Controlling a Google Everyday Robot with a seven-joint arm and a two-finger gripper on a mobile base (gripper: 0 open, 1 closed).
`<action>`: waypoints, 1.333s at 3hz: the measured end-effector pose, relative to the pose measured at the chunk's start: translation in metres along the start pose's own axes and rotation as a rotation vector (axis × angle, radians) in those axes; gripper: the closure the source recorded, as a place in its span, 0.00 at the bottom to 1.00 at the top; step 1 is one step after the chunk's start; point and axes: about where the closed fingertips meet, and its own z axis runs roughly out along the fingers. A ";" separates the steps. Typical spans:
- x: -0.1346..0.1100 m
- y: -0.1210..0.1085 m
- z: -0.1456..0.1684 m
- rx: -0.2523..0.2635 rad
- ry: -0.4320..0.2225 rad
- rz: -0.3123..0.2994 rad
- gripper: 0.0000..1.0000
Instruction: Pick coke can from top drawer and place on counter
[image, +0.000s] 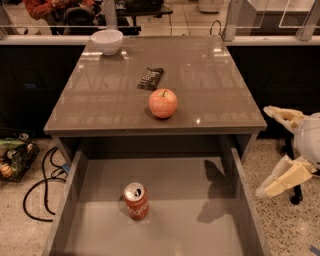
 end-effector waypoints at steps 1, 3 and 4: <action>0.006 0.016 0.026 -0.040 -0.088 0.009 0.00; 0.014 0.032 0.042 -0.085 -0.126 0.040 0.00; 0.014 0.035 0.056 -0.100 -0.142 0.040 0.00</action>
Offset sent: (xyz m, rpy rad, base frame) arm -0.0220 0.0307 -0.0728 0.2002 0.0995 0.0813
